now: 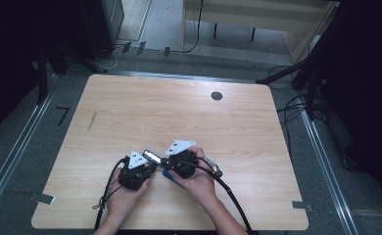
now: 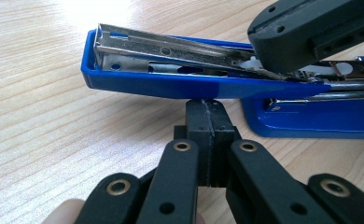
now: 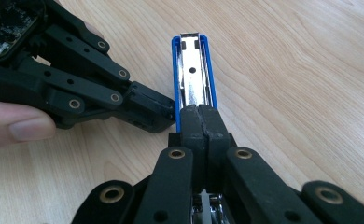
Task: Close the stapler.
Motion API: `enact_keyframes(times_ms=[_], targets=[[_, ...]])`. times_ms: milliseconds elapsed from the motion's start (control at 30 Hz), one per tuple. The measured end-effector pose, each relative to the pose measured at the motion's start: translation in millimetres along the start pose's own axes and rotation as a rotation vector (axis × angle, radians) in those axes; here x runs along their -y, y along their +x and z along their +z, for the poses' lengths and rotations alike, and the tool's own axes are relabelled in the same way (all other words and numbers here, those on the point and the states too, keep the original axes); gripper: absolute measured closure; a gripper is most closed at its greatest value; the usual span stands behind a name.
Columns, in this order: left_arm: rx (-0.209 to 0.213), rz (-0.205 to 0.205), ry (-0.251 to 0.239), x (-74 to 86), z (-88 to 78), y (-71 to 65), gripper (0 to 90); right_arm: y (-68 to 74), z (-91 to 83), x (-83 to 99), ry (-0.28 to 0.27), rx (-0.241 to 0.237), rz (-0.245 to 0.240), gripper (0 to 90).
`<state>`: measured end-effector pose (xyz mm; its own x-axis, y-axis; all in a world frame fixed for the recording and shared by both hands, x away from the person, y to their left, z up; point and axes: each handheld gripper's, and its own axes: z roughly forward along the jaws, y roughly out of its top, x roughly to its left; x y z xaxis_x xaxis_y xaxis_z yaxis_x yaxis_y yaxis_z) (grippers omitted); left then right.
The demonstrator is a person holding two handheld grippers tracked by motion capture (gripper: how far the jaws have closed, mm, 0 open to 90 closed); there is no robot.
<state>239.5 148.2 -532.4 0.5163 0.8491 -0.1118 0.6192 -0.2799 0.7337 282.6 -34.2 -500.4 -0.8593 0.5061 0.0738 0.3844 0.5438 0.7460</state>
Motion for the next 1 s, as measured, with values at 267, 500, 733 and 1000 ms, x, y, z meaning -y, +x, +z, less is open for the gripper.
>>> enact_keyframes(times_ms=[267,500,733,1000], targets=[[-0.004,0.006,-0.013,-0.5,-1.4,-0.9,90.0,-1.5,0.1,-1.5,-0.013,0.003,-0.005,90.0],[0.005,0.007,-0.032,-1.2,-3.4,-2.8,90.0,-0.7,-1.3,-2.5,-0.023,0.001,-0.008,90.0],[0.008,0.011,-0.069,-1.7,-6.5,-4.7,90.0,0.2,-6.5,-3.5,-0.036,0.001,-0.008,90.0],[0.04,0.028,-0.08,1.9,-10.9,-10.9,90.0,2.0,-9.4,-2.1,-0.042,0.004,-0.022,90.0]])
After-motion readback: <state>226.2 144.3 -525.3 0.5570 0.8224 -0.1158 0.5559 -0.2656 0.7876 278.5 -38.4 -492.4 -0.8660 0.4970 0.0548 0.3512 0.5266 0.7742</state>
